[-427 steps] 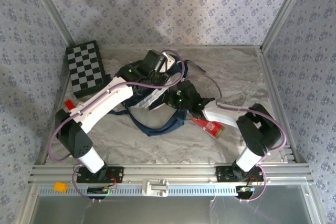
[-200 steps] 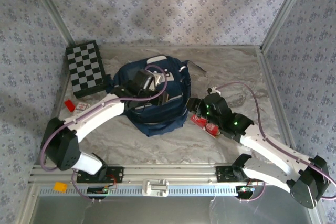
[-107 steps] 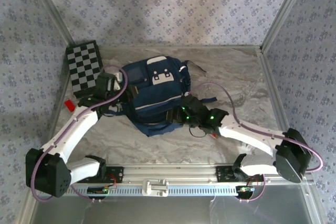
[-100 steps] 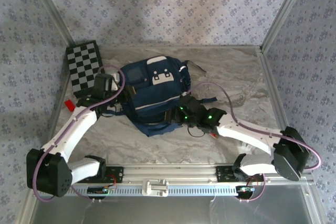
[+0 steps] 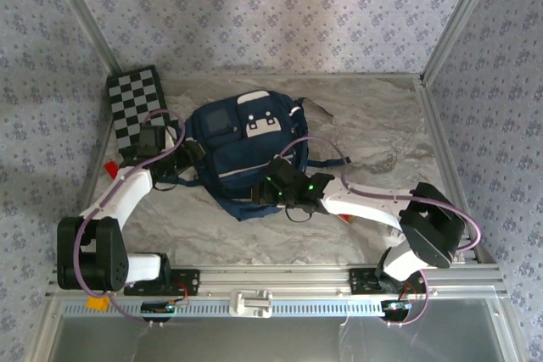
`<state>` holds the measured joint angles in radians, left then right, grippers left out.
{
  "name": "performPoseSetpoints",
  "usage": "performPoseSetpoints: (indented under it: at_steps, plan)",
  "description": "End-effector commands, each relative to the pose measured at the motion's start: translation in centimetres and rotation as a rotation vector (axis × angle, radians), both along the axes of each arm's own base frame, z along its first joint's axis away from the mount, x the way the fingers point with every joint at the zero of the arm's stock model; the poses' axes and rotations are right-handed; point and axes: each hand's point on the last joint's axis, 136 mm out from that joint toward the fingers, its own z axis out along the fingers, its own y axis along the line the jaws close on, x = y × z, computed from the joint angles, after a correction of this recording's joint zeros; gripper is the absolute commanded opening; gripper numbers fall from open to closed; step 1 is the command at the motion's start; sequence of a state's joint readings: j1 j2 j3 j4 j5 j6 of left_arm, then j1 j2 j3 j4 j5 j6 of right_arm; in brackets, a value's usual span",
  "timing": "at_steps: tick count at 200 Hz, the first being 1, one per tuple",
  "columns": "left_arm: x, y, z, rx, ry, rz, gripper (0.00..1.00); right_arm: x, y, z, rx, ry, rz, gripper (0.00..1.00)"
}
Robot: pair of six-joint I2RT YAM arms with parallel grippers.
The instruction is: Pack the student bag
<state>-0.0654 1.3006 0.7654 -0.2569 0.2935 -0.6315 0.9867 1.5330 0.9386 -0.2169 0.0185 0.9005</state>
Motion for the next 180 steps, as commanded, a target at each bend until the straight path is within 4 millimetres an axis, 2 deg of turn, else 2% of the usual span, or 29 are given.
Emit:
performPoseSetpoints:
  at_steps: [1,35,53,92,121,142,165,180]
  plan:
    - [1.0,-0.4,-0.4,-0.043,-0.003,0.0,0.65,0.1,-0.6,-1.1,-0.024,0.013,-0.021,0.64]
    - [1.7,-0.6,-2.1,-0.062,0.028,0.012,0.63,0.3,-1.6,-1.8,-0.045,0.022,-0.039,0.64]
    - [2.1,0.5,-3.2,-0.009,0.064,0.064,0.62,0.4,-2.3,-2.2,-0.061,0.03,-0.056,0.64]
    - [4.4,0.5,-4.3,-0.016,0.078,0.078,0.54,0.4,-2.4,-2.6,-0.062,0.037,-0.054,0.64]
    - [5.2,-0.1,-5.0,-0.066,0.079,0.083,0.37,0.9,-3.0,-2.9,-0.068,0.035,-0.072,0.64]
    - [4.8,-0.9,-5.0,-0.108,0.078,0.065,0.19,1.7,-4.1,-3.3,-0.104,0.029,-0.092,0.64]
    - [3.9,-1.7,-4.6,-0.165,0.075,0.054,0.05,3.9,-5.8,-3.5,-0.127,0.004,-0.134,0.64]
    - [3.2,-2.4,-3.9,-0.195,0.072,0.045,0.0,5.7,-6.9,-3.6,-0.162,-0.02,-0.13,0.65]
